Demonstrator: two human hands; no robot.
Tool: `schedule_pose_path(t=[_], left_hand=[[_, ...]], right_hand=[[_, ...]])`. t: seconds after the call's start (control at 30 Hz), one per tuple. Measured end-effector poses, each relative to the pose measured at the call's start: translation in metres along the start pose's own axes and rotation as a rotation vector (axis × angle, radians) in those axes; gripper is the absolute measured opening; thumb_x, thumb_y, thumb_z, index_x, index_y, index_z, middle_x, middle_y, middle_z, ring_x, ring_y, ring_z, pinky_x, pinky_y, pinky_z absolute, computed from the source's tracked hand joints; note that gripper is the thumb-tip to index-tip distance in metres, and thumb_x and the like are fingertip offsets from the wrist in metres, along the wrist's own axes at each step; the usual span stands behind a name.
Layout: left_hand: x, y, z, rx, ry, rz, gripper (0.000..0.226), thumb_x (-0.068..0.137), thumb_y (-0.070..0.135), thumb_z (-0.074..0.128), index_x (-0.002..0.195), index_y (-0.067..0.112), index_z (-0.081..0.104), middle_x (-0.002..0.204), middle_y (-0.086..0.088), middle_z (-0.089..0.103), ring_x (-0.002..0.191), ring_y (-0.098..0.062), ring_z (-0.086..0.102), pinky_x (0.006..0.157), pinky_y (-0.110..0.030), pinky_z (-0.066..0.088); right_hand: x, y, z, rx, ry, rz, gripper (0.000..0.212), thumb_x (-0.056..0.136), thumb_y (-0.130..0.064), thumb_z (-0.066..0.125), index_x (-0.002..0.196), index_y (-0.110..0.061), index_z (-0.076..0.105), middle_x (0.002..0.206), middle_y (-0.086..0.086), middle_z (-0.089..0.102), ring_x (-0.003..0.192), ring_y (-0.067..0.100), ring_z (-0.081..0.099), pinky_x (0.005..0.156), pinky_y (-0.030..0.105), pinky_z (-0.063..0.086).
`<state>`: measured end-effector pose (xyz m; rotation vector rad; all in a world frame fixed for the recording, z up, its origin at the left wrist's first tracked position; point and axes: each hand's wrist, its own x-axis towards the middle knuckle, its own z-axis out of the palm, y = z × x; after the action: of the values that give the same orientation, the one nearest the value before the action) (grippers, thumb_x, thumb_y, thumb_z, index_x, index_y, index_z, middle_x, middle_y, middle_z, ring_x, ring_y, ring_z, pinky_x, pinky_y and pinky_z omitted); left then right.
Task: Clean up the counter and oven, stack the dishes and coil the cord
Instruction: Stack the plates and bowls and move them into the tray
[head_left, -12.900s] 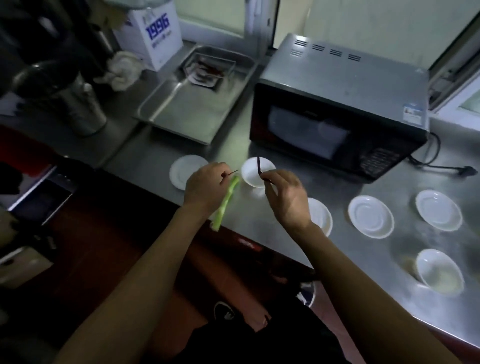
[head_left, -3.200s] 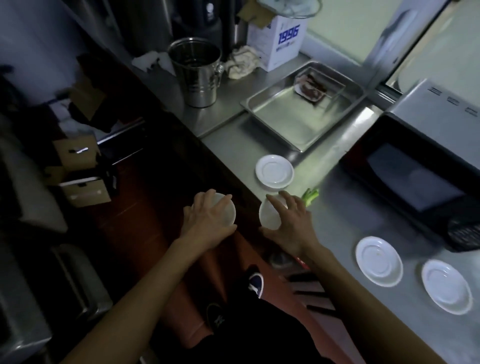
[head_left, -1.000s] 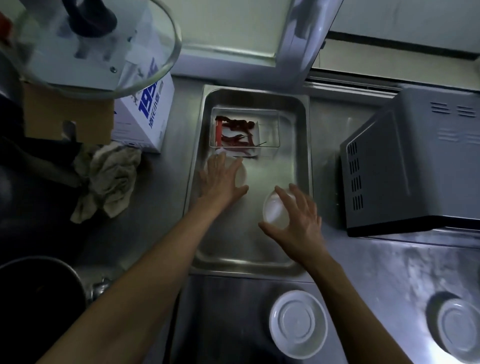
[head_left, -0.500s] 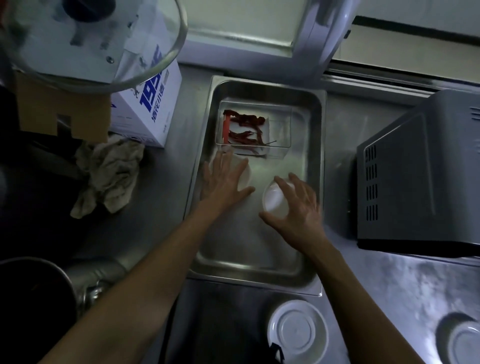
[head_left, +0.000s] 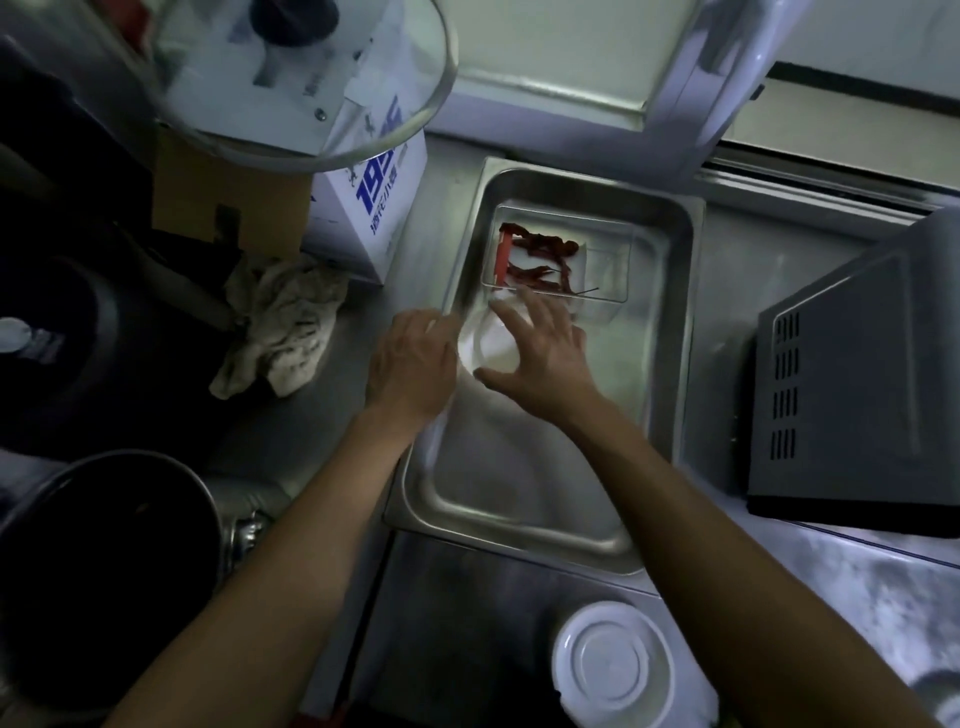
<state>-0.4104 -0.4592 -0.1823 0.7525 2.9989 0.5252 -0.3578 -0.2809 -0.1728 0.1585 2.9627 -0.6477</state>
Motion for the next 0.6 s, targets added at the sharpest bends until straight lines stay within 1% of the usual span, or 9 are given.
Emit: schedule_pose_path(t=[0.07,0.13,0.2,0.27,0.33,0.5,0.6], left_hand=[[-0.003,-0.002,-0.003,-0.051,0.015,-0.031,0.034,0.095,0.023,0.036,0.108,0.011,0.065,0.104,-0.012,0.067,0.098,-0.032,0.060,0.082,-0.046,0.052],[-0.004,-0.005,-0.006,-0.107,0.000,-0.089,0.040,0.095,0.025,0.033,0.111,0.011,0.067,0.109,-0.011,0.069,0.100,-0.031,0.061,0.085,-0.046,0.051],[-0.004,-0.010,-0.004,-0.141,-0.020,-0.148,0.035,0.095,0.022,0.037,0.112,0.014,0.067,0.110,-0.008,0.068,0.101,-0.029,0.060,0.087,-0.044,0.050],[-0.004,-0.013,-0.002,-0.169,-0.030,-0.180,0.030,0.096,0.019,0.040,0.109,0.015,0.067,0.108,-0.005,0.067,0.099,-0.024,0.059,0.087,-0.041,0.049],[-0.004,-0.014,-0.001,-0.169,-0.035,-0.175,0.028,0.096,0.018,0.041,0.108,0.015,0.067,0.107,-0.004,0.066,0.099,-0.023,0.058,0.087,-0.040,0.049],[0.000,-0.018,0.007,-0.168,-0.047,-0.181,0.028,0.097,0.017,0.044,0.115,0.013,0.066,0.118,-0.006,0.064,0.110,-0.025,0.056,0.094,-0.043,0.048],[-0.001,-0.017,0.009,-0.175,-0.037,-0.170,0.027,0.097,0.015,0.046,0.116,0.011,0.066,0.118,-0.008,0.065,0.112,-0.026,0.056,0.096,-0.043,0.049]], right_hand=[[0.009,-0.005,0.010,-0.035,-0.033,-0.021,0.090,0.078,-0.058,0.073,0.153,-0.036,0.027,0.165,0.004,0.013,0.150,0.032,0.008,0.111,0.060,0.025],[0.015,-0.007,0.017,-0.065,-0.055,-0.027,0.091,0.078,-0.057,0.072,0.153,-0.036,0.026,0.165,0.004,0.011,0.150,0.033,0.006,0.112,0.060,0.024],[0.020,-0.006,0.025,-0.093,-0.086,-0.021,0.091,0.079,-0.058,0.071,0.153,-0.037,0.024,0.165,0.004,0.009,0.150,0.033,0.005,0.112,0.060,0.023],[0.024,-0.004,0.032,-0.117,-0.111,-0.016,0.091,0.079,-0.058,0.071,0.153,-0.037,0.023,0.165,0.004,0.007,0.150,0.034,0.004,0.113,0.060,0.023],[0.027,-0.002,0.037,-0.125,-0.134,-0.012,0.091,0.080,-0.058,0.071,0.153,-0.037,0.022,0.165,0.005,0.006,0.150,0.034,0.002,0.113,0.059,0.022],[0.034,0.001,0.046,-0.123,-0.147,-0.004,0.091,0.080,-0.058,0.071,0.153,-0.035,0.021,0.166,0.005,0.004,0.151,0.035,-0.001,0.118,0.059,0.015],[0.035,0.005,0.051,-0.110,-0.165,-0.007,0.093,0.083,-0.061,0.066,0.156,-0.035,0.014,0.166,0.005,-0.002,0.152,0.035,-0.007,0.120,0.059,0.008]])
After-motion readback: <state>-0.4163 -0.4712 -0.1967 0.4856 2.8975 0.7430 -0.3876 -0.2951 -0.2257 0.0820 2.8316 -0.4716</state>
